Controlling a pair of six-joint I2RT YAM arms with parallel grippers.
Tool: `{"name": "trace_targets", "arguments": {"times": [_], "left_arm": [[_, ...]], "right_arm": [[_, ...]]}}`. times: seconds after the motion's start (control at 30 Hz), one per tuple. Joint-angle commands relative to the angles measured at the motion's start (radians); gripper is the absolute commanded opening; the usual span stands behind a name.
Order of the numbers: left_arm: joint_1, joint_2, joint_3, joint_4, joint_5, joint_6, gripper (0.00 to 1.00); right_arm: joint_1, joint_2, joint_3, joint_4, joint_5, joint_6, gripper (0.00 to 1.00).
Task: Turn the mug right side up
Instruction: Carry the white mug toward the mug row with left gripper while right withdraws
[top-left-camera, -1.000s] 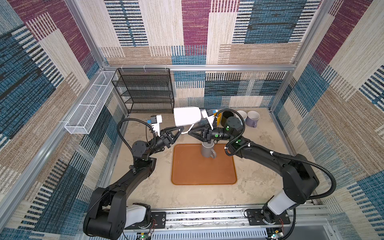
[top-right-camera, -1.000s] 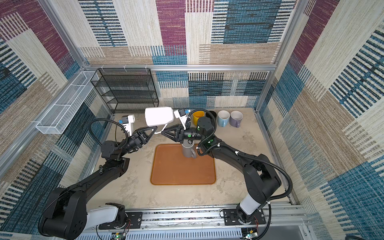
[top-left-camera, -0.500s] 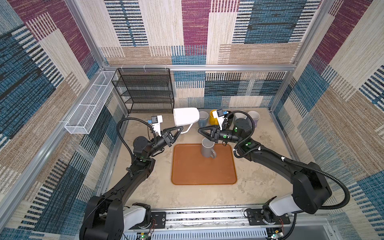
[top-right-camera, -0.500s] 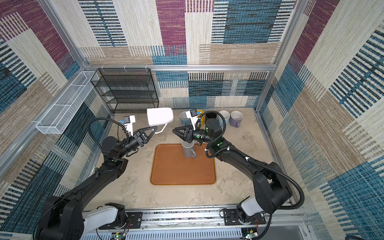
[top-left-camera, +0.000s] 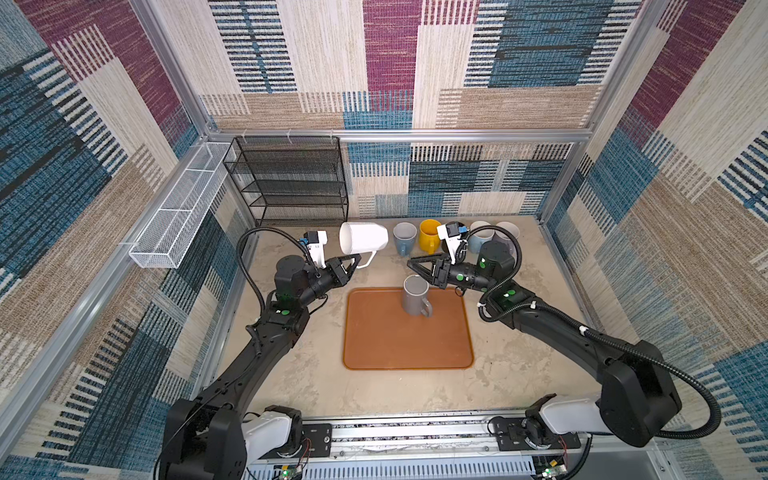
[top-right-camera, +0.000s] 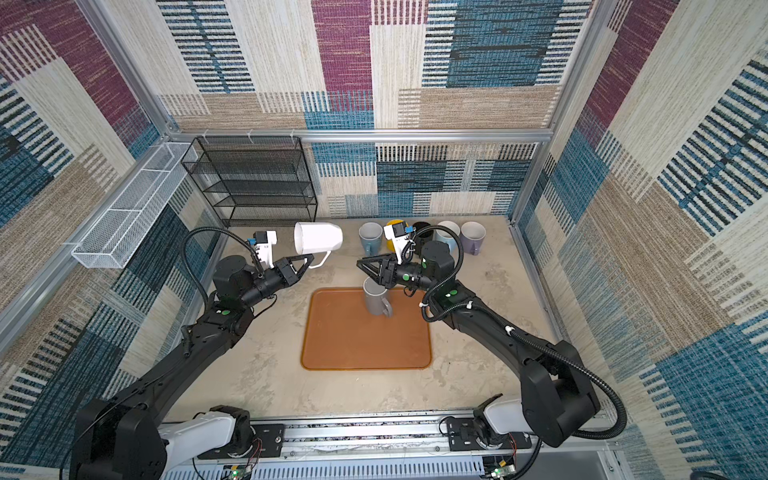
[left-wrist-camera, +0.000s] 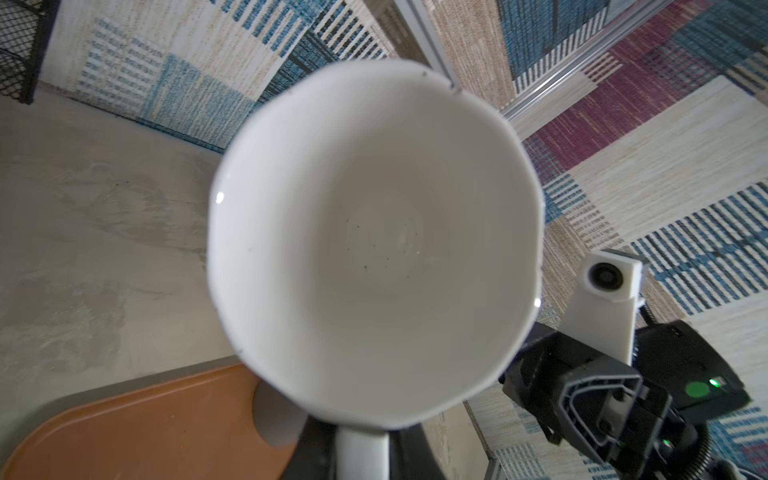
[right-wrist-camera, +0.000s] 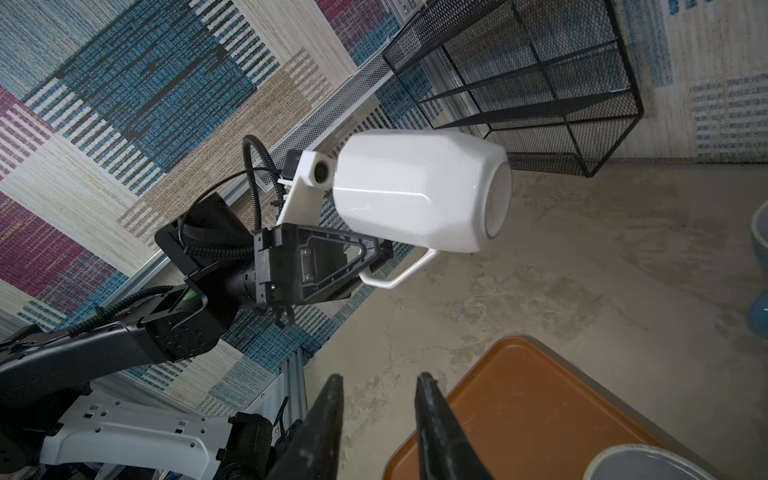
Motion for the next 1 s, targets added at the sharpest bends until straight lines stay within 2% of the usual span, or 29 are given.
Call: {"name": "trace_targets", "arguments": {"times": [0.0,0.4,0.97], "left_arm": [[-0.009,0.009,0.039,-0.075,-0.07,0.088,0.0],[-0.062,0.119,0.213,-0.388,-0.273,0.262,0.0],[-0.155,0.377,0.502,-0.644,-0.532,0.402,0.0]], "right_arm": [[-0.004,-0.008,-0.009,0.017,0.014,-0.002,0.33],[-0.014,-0.051,-0.073,-0.001,0.097,0.017,0.32],[-0.032,-0.121,-0.11,-0.065,0.143,-0.014,0.32]]}}
